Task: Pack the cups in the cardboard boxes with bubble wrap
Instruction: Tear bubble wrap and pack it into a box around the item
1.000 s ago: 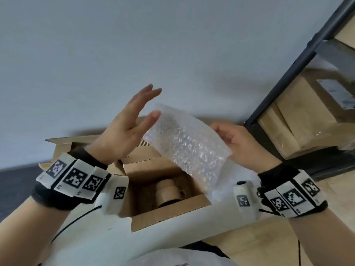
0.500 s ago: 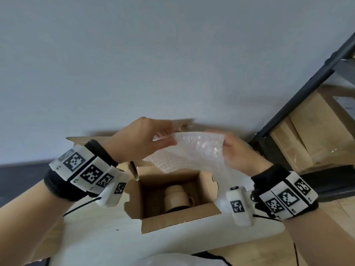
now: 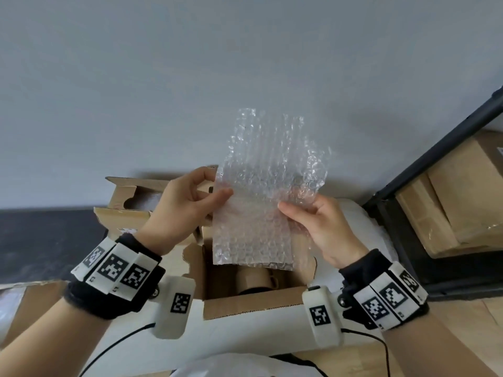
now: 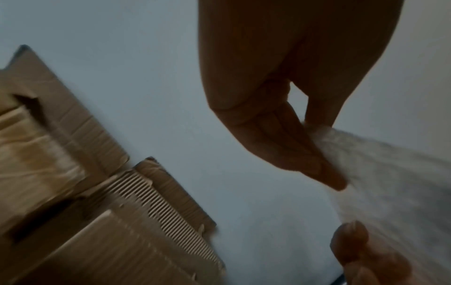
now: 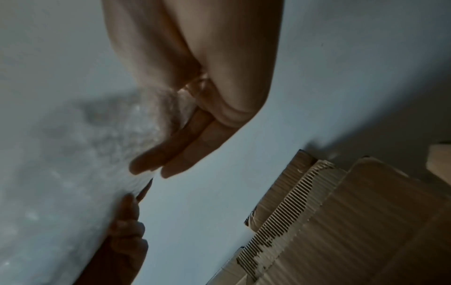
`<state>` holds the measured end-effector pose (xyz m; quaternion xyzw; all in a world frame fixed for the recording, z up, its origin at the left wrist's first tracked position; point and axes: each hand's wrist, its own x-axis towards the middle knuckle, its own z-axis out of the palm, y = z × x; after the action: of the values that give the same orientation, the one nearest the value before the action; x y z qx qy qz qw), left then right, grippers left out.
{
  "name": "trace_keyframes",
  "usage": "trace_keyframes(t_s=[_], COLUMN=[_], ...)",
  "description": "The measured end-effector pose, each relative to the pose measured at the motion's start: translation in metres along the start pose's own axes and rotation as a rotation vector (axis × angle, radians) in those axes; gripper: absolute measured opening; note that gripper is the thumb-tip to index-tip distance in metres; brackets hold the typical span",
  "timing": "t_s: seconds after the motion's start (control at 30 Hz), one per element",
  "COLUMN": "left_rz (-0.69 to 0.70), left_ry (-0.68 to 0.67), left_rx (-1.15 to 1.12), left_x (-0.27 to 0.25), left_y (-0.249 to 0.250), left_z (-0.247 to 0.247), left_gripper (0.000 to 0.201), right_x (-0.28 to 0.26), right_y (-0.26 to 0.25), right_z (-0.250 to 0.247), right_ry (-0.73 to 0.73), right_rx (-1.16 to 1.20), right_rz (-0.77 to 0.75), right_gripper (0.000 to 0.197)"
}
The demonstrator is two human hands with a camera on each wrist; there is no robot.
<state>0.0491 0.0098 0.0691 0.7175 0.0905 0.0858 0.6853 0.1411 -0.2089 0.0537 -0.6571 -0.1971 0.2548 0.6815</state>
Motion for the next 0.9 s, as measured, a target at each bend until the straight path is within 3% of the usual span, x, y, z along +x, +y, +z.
trace_keyframes(t_s=[0.13,0.2,0.27,0.37,0.43,0.5,0.57,0.67,0.8,0.9], left_rz=[-0.08,-0.114,-0.17,-0.193,-0.18,-0.154,-0.114,-0.138,-0.038,-0.061], left_ry=[-0.053,-0.104,-0.178,-0.199,-0.15,-0.153,-0.166,-0.141,-0.155,-0.25], left_rx=[-0.19,-0.249,-0.287,-0.23,-0.166,-0.129,0.066,0.595,1.005,1.192], left_x=[-0.012,-0.017,-0.022,-0.028,-0.03,-0.033,-0.04,-0.06,-0.088,-0.096], left_y=[-0.017,-0.024,-0.029,-0.038,-0.046,-0.055,-0.067,-0.092,-0.124,-0.142], left_z=[-0.007,-0.008,-0.012,-0.011,-0.007,-0.003,-0.003,-0.01,-0.018,-0.02], left_gripper=[0.008,0.02,0.025,0.017,0.013,0.022,0.042,0.059,0.074,0.089], right_x=[-0.001,-0.001,-0.001,-0.002,-0.002,-0.002,0.001,0.007,0.015,0.028], right_y=[0.004,0.007,0.008,0.008,0.01,0.016,0.024,0.041,0.066,0.086], right_z=[-0.002,-0.005,-0.013,-0.027,-0.03,-0.023,-0.011,0.012,0.045,0.068], right_ry=[-0.104,-0.182,-0.234,-0.27,-0.312,-0.291,-0.215,-0.188,-0.32,-0.509], right_rx=[0.171,0.161,0.216,0.27,0.038,-0.386,-0.641,-0.838,-1.104,-1.274], right_rz=[0.061,0.095,0.199,0.395,0.397,0.301,0.233,0.223,0.105,0.032], right_gripper=[0.018,0.017,0.024,0.049,0.051,0.056,0.057,0.041,0.038,0.023])
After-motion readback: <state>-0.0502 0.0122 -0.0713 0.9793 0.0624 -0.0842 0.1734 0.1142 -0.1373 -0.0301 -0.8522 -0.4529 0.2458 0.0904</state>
